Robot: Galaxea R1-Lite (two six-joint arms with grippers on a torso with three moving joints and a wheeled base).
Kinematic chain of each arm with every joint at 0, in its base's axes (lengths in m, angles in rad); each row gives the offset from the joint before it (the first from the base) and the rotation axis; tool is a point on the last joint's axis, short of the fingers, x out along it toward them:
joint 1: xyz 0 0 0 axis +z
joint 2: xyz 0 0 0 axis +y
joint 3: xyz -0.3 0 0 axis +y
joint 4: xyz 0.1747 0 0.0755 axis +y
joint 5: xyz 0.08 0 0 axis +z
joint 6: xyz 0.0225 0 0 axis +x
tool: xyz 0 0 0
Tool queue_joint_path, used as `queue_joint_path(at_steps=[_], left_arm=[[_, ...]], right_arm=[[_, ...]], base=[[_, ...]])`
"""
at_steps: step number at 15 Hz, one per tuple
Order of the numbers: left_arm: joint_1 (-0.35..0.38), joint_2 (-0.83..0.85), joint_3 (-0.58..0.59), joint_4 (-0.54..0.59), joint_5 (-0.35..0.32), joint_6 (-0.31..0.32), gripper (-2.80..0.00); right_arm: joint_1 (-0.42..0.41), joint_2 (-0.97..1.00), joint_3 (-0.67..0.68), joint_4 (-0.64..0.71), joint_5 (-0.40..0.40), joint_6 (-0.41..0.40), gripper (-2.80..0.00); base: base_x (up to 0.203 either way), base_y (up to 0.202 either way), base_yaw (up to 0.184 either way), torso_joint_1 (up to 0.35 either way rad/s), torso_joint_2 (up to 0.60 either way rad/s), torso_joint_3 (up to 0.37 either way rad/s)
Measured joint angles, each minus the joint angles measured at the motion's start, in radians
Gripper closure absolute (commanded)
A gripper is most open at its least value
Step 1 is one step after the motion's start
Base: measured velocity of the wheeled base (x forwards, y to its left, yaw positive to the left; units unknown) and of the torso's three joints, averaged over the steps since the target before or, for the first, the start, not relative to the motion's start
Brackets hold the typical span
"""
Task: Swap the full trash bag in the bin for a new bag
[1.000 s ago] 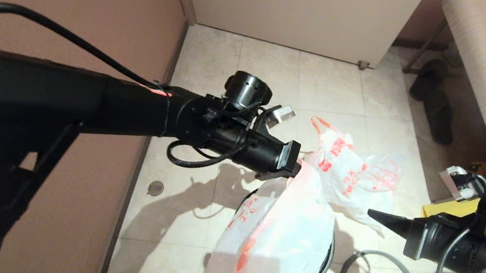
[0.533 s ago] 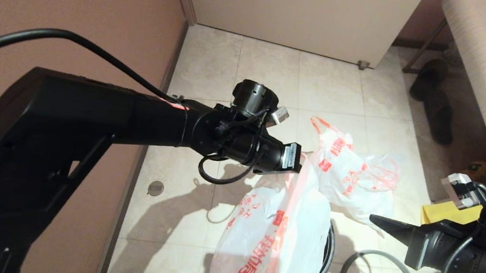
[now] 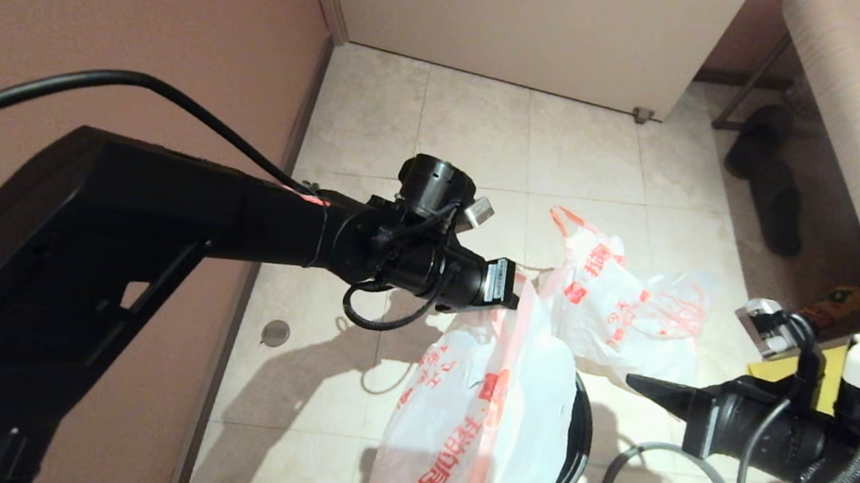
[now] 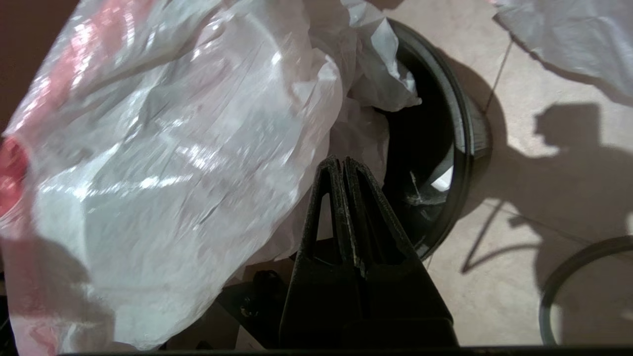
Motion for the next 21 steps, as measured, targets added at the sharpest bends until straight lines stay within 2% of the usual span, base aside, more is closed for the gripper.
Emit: queue_joint_path(at_steps=[2, 5, 9, 11, 14, 17, 21], left_arm=[[0.004, -0.030, 0.070, -0.026, -0.019, 0.000, 0.00], [0.024, -0.062, 0.164, -0.143, -0.027, -0.002, 0.00], [0.051, -0.071, 0.190, -0.161, -0.076, -0.034, 0.00], [0.061, -0.072, 0.198, -0.161, -0.085, -0.035, 0.00], [0.070, -0.075, 0.214, -0.163, -0.134, -0.035, 0.00], [0.085, -0.074, 0.227, -0.193, -0.138, -0.044, 0.00], [0.131, -0.078, 0.286, -0.242, -0.209, -0.046, 0.00]], right_arm=[[0.012, 0.104, -0.058, -0.003, 0.039, 0.000, 0.00], [0.058, 0.244, -0.144, -0.004, 0.061, -0.017, 0.00], [0.107, 0.357, -0.253, 0.002, 0.058, -0.023, 0.00], [0.123, 0.412, -0.306, 0.006, 0.031, -0.024, 0.00], [0.129, 0.501, -0.429, 0.019, -0.010, -0.029, 0.00], [0.133, 0.565, -0.527, 0.080, -0.011, -0.040, 0.00], [0.117, 0.658, -0.637, 0.141, -0.010, -0.109, 0.00]], base=[[0.000, 0.000, 0.000, 0.000, 0.00, 0.000], [0.000, 0.000, 0.000, 0.000, 0.00, 0.000], [0.000, 0.000, 0.000, 0.000, 0.00, 0.000], [0.000, 0.000, 0.000, 0.000, 0.00, 0.000], [0.000, 0.000, 0.000, 0.000, 0.00, 0.000], [0.000, 0.000, 0.000, 0.000, 0.00, 0.000], [0.000, 0.000, 0.000, 0.000, 0.00, 0.000]])
